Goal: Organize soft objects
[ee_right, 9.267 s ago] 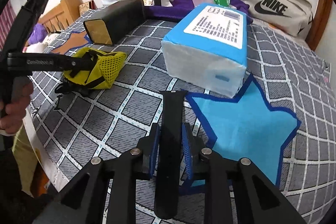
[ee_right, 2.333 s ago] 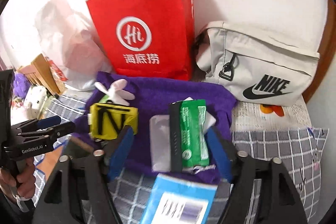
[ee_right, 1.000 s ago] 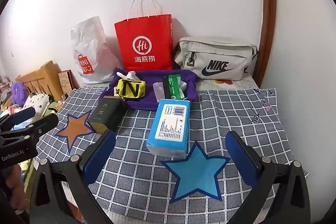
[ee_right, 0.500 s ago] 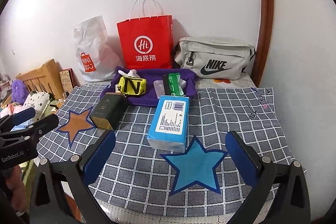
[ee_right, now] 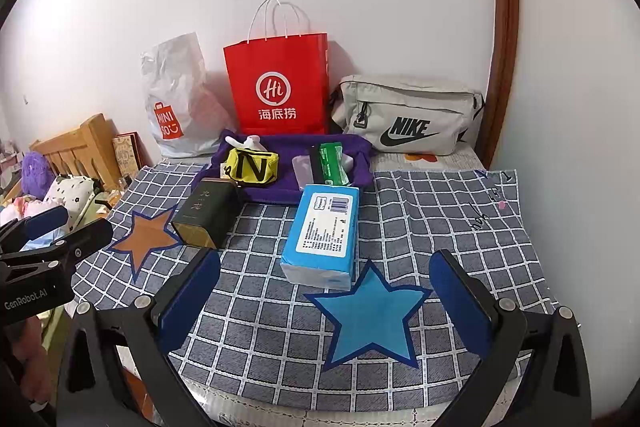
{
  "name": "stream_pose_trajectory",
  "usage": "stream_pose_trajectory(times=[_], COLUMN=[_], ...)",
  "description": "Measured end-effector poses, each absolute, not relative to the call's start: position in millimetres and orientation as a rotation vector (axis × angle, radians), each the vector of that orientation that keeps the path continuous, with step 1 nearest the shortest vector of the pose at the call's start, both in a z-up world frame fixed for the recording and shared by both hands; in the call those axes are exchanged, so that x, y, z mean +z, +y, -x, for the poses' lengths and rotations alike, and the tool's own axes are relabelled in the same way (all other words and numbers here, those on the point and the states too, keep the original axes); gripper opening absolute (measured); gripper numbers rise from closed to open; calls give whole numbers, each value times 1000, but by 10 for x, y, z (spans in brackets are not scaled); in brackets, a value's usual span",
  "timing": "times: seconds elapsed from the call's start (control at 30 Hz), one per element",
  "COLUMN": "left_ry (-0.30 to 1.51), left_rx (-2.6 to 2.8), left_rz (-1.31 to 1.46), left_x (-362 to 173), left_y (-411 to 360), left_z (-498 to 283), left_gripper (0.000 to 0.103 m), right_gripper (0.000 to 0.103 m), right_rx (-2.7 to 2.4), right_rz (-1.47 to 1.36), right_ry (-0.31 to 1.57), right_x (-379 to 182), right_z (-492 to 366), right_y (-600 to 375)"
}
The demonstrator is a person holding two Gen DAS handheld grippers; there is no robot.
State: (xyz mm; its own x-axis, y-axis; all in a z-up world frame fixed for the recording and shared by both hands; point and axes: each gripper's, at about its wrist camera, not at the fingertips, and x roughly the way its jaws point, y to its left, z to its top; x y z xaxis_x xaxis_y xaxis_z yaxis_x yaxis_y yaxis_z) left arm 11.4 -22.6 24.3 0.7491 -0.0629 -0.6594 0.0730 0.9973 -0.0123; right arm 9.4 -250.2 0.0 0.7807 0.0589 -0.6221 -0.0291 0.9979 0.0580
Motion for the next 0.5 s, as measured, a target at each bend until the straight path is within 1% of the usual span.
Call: stream_pose_trajectory(times=[0.5], left_ry=[723], left_rx=[-74], left_rz=[-15], left_x=[247], left_y=[-224], left_z=[-103], left_gripper=[92], right_gripper=[103], right_rx=[48], right_rz=[-44], right_ry=[673], right_x=[-6], right_z=[-105], right_y=[-2501])
